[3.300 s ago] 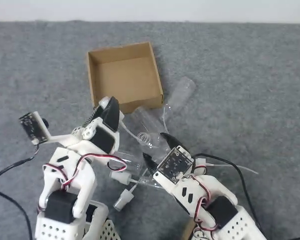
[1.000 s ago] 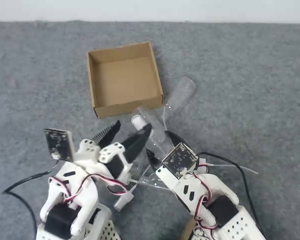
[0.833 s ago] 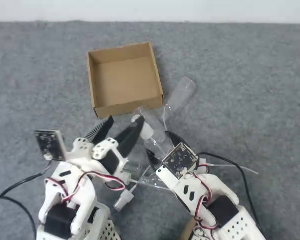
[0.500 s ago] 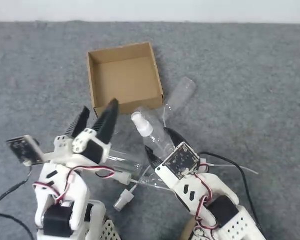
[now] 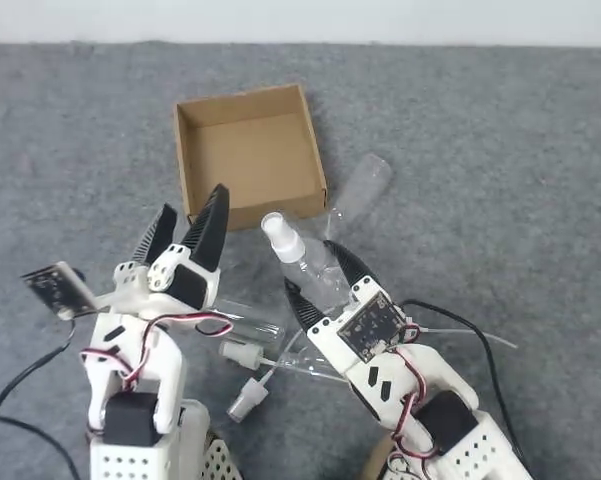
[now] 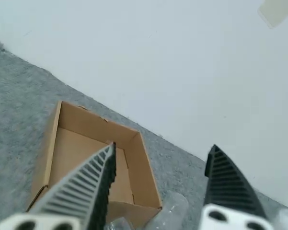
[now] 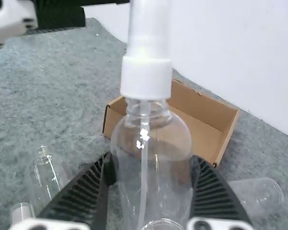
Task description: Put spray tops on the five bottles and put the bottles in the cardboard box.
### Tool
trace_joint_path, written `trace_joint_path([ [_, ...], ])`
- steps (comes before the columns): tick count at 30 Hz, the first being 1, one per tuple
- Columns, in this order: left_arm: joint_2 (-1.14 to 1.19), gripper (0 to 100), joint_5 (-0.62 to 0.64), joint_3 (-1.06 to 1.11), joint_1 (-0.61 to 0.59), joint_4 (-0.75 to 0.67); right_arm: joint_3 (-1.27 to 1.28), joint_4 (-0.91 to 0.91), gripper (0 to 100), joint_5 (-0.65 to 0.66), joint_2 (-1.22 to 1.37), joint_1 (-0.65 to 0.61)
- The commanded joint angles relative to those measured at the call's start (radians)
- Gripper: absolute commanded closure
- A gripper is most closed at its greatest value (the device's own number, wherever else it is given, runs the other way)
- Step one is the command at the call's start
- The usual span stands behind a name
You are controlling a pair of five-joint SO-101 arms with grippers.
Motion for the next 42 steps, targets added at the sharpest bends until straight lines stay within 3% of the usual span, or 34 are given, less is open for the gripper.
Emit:
trace_joint_path([
  [1, -0.021, 72, 0.008, 0.004, 0.021, -0.051, -0.028, -0.027, 88.3, -0.009, -0.022, 0.007],
  [9, -0.021, 72, -0.107, 0.015, 0.219, 0.038, -0.026, -0.021, 88.3, -0.009, -0.022, 0.008],
  [19, -0.021, 72, -0.161, 0.013, 0.345, 0.091, -0.02, -0.018, 88.3, -0.009, -0.022, 0.012],
  [28, -0.021, 72, -0.158, 0.002, 0.324, 0.089, -0.018, -0.016, 88.3, -0.009, -0.019, 0.013],
  [36, -0.021, 72, -0.157, -0.022, 0.19, 0.078, -0.023, 0.027, 88.3, -0.009, -0.021, 0.013],
  [42, -0.021, 72, -0.161, -0.025, 0.063, -0.02, -0.02, 0.054, 88.3, -0.009, -0.021, 0.015],
])
